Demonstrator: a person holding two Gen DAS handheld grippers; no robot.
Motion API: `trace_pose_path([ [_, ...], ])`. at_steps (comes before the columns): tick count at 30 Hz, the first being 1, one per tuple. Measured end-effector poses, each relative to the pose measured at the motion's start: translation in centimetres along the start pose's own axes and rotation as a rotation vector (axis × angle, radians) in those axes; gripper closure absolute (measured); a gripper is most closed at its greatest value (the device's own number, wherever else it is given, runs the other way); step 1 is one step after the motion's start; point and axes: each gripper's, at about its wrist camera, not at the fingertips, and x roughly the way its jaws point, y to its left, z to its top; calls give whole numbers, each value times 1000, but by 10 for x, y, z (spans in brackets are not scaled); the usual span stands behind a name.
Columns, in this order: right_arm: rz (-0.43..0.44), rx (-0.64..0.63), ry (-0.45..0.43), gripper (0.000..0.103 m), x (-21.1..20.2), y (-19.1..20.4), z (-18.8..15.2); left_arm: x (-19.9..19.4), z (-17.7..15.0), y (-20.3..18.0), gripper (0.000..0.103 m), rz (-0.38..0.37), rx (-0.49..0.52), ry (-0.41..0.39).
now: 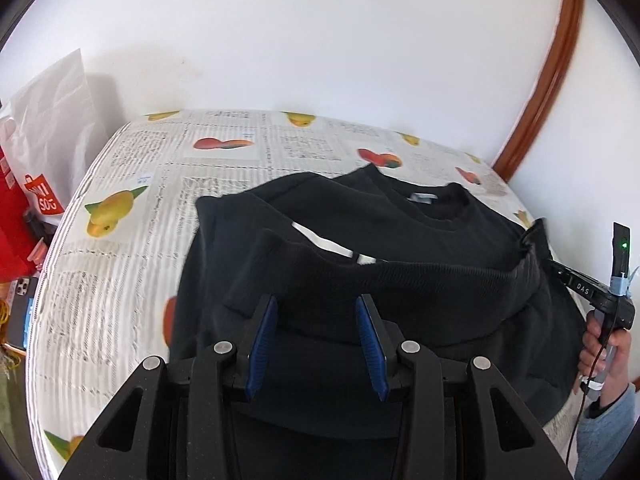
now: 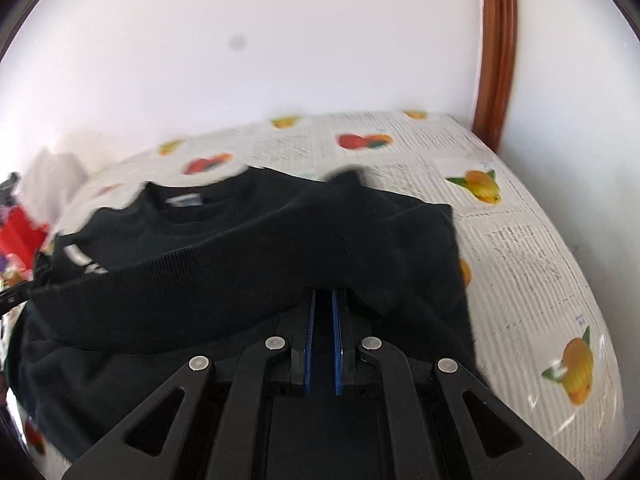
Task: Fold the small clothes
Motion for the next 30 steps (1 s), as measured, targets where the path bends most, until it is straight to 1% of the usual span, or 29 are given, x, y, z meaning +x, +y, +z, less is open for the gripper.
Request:
trace_pose_path([
  [1,-13,4,12,97,5,-3,5,0,2,5,65,1,-8,-3],
  [3,4,13,25,95,8,-8,10,-4,5,13,64,-2,-17,-16],
  [4,15,10,22,93,5,-10,12,-7,5,17,61,2,-17,-23],
  [5,11,0,9,87,1,-11,13,-8,6,20,51,8,-13,-26],
  [6,-7,-13,-8,75,-2,-12,14,-10,6,24,44,13,-6,-27],
  [7,-28,-30,-39,67,-9,-13,15,-10,7,27,44,16,4,-28],
  [8,-29,-39,-61,57,-13,-14,16,-10,7,29,44,21,11,-29],
  [9,-23,-51,-89,52,-17,-16,16,-9,7,31,44,25,16,-28],
  [10,-18,-55,-100,50,-19,-17,17,-5,8,33,44,21,21,-13],
  [11,-7,-58,-92,47,-15,-19,20,-2,10,33,44,10,26,2],
  [12,6,-60,-75,46,-10,-20,21,4,11,34,44,-6,31,21],
  [13,18,-60,-53,46,-3,-22,24,10,12,33,44,-8,36,36],
  [15,21,-40,18,46,18,-25,27,19,13,34,46,7,31,59],
  [16,34,-33,41,46,25,-26,28,24,13,35,49,1,24,72],
  [17,55,-27,68,46,35,-26,28,27,13,35,59,-18,15,83],
  [18,55,-21,88,47,41,-26,27,28,13,35,61,-14,10,89],
  [19,53,-15,104,50,47,-26,27,28,12,33,64,0,16,89],
  [20,64,-16,107,61,50,-24,26,27,11,31,74,17,28,88],
  [21,69,-27,105,68,49,-21,26,24,10,29,82,36,34,85],
  [22,53,-47,94,71,47,-18,26,19,9,29,85,46,29,78],
  [23,37,-73,65,79,41,-14,25,14,9,29,88,43,24,69],
  [24,41,-84,48,82,35,-13,25,7,8,28,89,48,19,51],
  [25,44,-90,30,83,29,-13,25,-1,9,28,89,53,16,29],
  [27,63,-84,-35,85,8,-18,26,-17,11,26,90,45,7,-18],
  [30,130,-25,-122,85,-23,-31,33,-34,24,24,90,27,-29,-84],
])
